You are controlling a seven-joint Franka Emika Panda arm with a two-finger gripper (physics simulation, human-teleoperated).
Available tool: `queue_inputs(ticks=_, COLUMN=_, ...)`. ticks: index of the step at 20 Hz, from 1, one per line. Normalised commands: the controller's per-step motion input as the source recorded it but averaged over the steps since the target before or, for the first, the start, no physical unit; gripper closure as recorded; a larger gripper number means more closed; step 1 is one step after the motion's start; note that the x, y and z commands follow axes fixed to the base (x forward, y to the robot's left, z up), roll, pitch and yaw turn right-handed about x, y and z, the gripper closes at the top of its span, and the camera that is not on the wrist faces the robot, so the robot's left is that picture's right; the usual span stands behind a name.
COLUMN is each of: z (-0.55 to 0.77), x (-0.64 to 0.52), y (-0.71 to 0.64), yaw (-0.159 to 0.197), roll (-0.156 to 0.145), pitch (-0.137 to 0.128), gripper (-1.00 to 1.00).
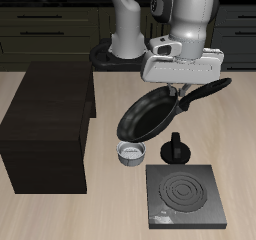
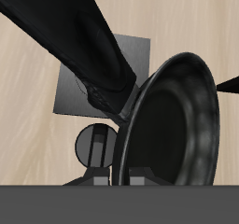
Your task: Place the frypan on the stove
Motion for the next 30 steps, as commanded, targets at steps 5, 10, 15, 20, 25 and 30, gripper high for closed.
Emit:
queue_inputs(ticks=5, z=-0.05, x=0.34, y=0.21, yaw=0.024, roll=-0.001, pitch=0.019, gripper=1.00)
queue_inputs(ticks=10, z=-0.01, x=0.44, y=0.15, yaw=0.026, roll=-0.015, pitch=0.008, gripper=1.00)
queue_inputs(ticks=15, z=-0.08, x=0.48, y=0.12, yaw=-0.003, roll=0.004, pitch=0.014, gripper=1.00)
queue_inputs(ticks=20, z=-0.02, x=0.30, y=0.03, yaw=-0.040, roll=0.047, pitch=0.028, gripper=1.00)
queue_inputs(ticks=25, z=-0.02, x=0.31, y=0.05, yaw=-0.041, roll=0.038, pitch=0.014, gripper=1.00)
queue_inputs(ticks=30, z=-0.09, x=0.12, y=0.00, yaw=-0.033, roll=0.018, pitch=0.014, gripper=1.00)
